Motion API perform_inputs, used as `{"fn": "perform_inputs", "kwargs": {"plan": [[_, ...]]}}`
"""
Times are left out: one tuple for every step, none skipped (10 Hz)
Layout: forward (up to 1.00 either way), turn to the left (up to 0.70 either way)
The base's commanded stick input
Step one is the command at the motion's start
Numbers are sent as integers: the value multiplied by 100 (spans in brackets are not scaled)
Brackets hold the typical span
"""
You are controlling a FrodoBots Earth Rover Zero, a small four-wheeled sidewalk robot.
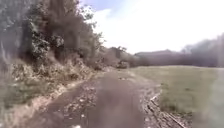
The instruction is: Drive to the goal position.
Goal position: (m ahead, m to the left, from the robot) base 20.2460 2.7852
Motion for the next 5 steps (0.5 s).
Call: {"fn": "perform_inputs", "kwargs": {"plan": [[85,0],[85,0],[85,0],[85,0],[85,0]]}}
